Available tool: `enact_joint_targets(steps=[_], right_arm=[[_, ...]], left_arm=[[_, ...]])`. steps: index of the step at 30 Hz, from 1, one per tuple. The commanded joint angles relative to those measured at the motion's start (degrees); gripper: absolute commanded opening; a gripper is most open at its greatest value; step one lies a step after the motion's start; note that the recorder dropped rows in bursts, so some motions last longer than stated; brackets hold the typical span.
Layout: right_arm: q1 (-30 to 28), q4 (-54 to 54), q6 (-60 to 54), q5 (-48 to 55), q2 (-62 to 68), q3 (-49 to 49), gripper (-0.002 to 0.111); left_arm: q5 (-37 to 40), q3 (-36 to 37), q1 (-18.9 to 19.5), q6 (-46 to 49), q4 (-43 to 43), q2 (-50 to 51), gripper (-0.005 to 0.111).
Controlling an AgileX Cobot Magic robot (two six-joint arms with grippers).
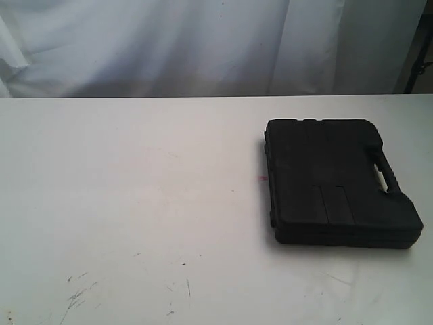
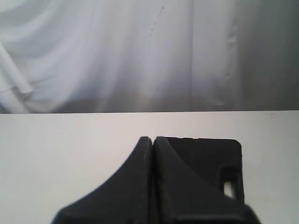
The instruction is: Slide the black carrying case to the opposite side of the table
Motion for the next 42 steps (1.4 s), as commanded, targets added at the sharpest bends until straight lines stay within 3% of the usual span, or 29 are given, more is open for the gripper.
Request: enact_joint_targets(steps=[1,7,12,34,42], right_arm=[[-5.22,0.24,-0.62,-6.04,-6.49,9.53,0.0],[-9.13,0.89,-0.62,-15.15,-18.95,24.29,0.0],[-10.73,-0.89,-0.62,-16.03,-27.45,32.22,0.0],[-10.73,-3.11,-2.25,-19.19,-34.56,49.44,0.0],[-10.73,-3.11,-3.82,-17.26,-34.56,49.61,0.0]], left_arm=[[-0.22,0.28,0.04,-0.1,0.04,-0.26,0.0],[-0.22,0.28,0.04,-0.24,0.04,-0.26,0.0],[-0.22,0.28,0.04,-0.24,0.04,-0.26,0.0],[-0.22,0.28,0.04,-0.12,0.04,-0.26,0.0],[-0.22,0.28,0.04,-0.12,0.04,-0.26,0.0]])
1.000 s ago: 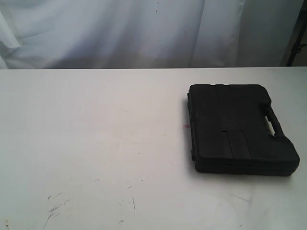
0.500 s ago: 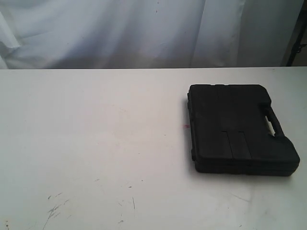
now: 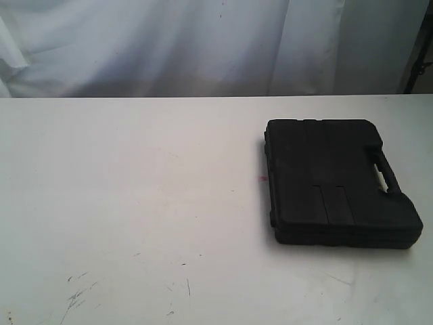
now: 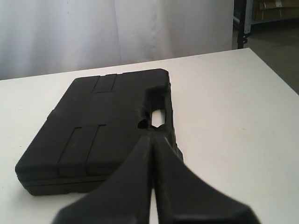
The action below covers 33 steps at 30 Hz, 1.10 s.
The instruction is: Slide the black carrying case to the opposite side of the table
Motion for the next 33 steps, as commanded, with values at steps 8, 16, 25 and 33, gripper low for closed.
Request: enact_joint_targets(steps=[8,16,25,33], right_arm=[[-0.52,-0.57,-2.61,1.78,-0.35,0.19,0.0],[-0.52,-0.57,-1.53,1.6,-0.35,0.19,0.0],[-0.52,-0.57,-1.53,1.6,-0.35,0.19,0.0],[-0.52,-0.57,-1.53,1.6,-0.35,0.19,0.0]], left_arm=[[-0.34,0.28,0.04,-0.01,0.04,-0.26,0.0],[-0.34,0.28,0.04,-0.15,0.04,-0.26,0.0],[-0.34,0.28,0.04,-0.15,0.04,-0.26,0.0],[-0.34,0.28,0.04,-0.03,0.04,-0.26,0.0]])
